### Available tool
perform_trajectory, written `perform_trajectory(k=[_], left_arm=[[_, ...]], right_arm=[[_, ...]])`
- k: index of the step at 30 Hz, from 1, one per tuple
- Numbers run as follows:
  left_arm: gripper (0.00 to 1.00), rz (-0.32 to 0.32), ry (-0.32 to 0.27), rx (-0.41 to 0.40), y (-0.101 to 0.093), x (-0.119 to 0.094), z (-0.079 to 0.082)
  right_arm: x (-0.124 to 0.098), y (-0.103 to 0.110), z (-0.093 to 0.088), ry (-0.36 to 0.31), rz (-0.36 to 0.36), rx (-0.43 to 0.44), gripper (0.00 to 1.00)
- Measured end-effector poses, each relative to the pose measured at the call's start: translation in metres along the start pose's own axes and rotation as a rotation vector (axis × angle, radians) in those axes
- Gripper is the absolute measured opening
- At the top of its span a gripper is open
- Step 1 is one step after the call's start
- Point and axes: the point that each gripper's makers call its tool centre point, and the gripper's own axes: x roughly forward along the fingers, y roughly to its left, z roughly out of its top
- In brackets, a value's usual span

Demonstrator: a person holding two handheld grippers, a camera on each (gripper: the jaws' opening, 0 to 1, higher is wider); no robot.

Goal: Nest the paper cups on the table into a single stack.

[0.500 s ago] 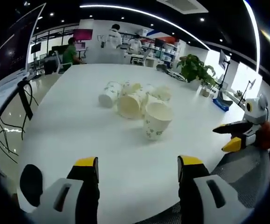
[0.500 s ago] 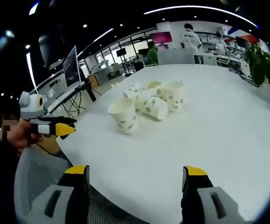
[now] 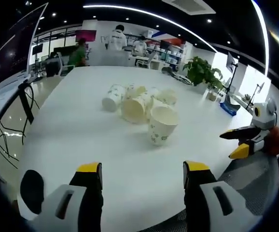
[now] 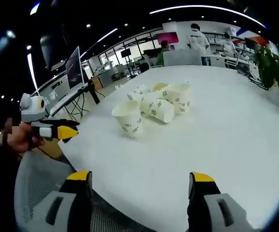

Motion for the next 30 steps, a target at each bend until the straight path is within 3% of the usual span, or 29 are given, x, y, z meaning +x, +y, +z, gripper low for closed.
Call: perform_trajectory(k=[30], left_arm=[[0.69, -0.005, 0.015, 0.017, 0.0046, 0.0043, -0.0048]], right_arm=[[-0.0003, 0.0058, -0.0008, 0.016, 0.012, -0.015, 0.84]])
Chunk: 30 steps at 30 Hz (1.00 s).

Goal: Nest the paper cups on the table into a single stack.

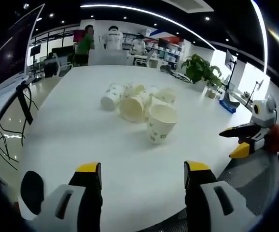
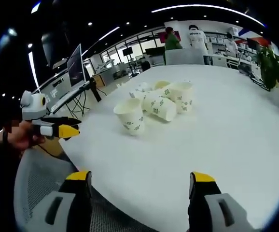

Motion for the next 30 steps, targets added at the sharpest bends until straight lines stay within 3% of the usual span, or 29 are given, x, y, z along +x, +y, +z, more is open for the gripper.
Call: perform_trajectory(k=[24, 30], left_arm=[[0.69, 0.011, -0.008, 0.000, -0.0019, -0.0013, 0.0021], [0.69, 0.009, -0.014, -0.006, -0.0041, -0.0029, 0.0040]], right_arm=[[0.0026, 0.0040, -0.0009, 0.024, 0.019, -0.025, 0.83], [0.0019, -0.0046, 0.0031, 0.039, 0.016, -0.052, 0.83]])
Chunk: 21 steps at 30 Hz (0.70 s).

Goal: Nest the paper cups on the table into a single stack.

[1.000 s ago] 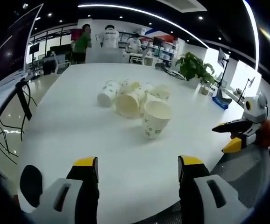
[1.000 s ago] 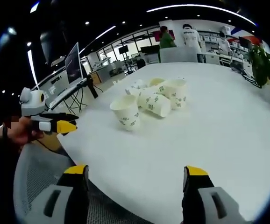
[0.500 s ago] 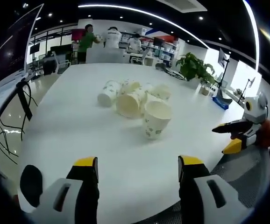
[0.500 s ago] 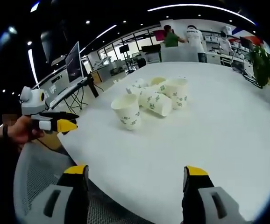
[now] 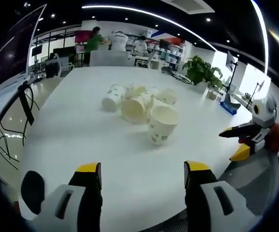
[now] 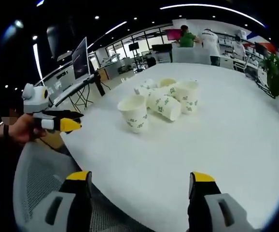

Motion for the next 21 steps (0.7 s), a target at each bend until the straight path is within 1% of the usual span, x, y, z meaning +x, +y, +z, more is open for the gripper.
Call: perform_trajectory(k=[3, 5, 11, 14, 21], left_arm=[[0.69, 0.003, -0.002, 0.000, 0.000, -0.001, 0.001], [0.69, 0.005, -0.005, -0.005, 0.002, 0.000, 0.001], [0.69, 0.004, -0.005, -0.007, 0.003, 0.000, 0.001], [0.69, 0.003, -0.004, -0.001, 0.003, 0.000, 0.000], [0.69, 0.009, -0.015, -0.012, 0.005, -0.001, 0.002]], right_arm=[[0.001, -0.006, 0.003, -0.004, -0.007, 0.000, 0.83], [0.001, -0.007, 0.003, -0.003, -0.009, 0.002, 0.83], [0.002, -0.017, 0.015, -0.011, -0.024, 0.003, 0.82], [0.002, -0.024, 0.023, -0.022, -0.030, 0.010, 0.82], [0.008, -0.031, 0.041, -0.027, -0.035, -0.001, 0.82]])
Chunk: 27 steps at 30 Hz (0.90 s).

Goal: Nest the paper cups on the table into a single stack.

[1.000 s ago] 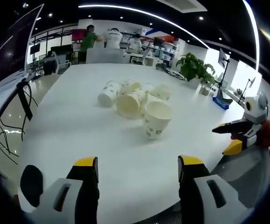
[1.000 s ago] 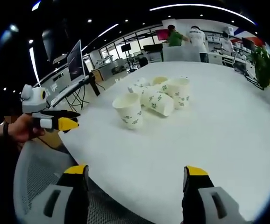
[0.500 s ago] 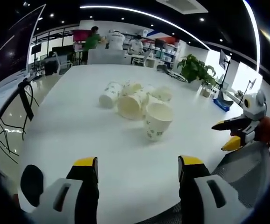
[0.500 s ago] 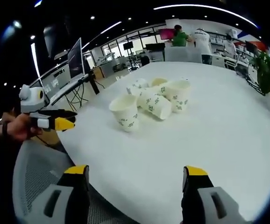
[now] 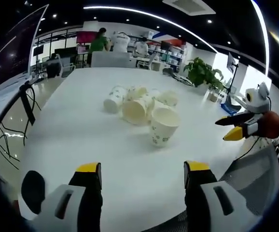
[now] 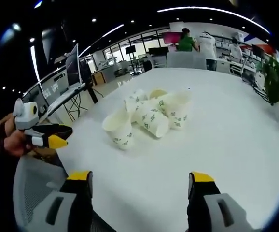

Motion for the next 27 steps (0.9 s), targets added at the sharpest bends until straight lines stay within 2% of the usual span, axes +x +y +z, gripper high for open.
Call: perform_trajectory(k=[9, 14, 18, 27], left_arm=[[0.68, 0.003, -0.013, -0.007, -0.001, -0.002, 0.003], [0.68, 0.002, -0.016, -0.003, 0.000, -0.001, 0.003], [0.68, 0.002, -0.019, -0.003, 0.000, -0.001, 0.003], [0.68, -0.012, -0.005, 0.005, -0.006, -0.001, 0.002]], right_arm=[[0.005, -0.014, 0.031, -0.028, 0.003, 0.033, 0.81], [0.009, -0.027, 0.052, -0.063, -0.005, 0.096, 0.81], [0.013, -0.035, 0.060, -0.086, -0.013, 0.147, 0.81], [0.019, -0.039, 0.075, -0.119, -0.010, 0.165, 0.83]])
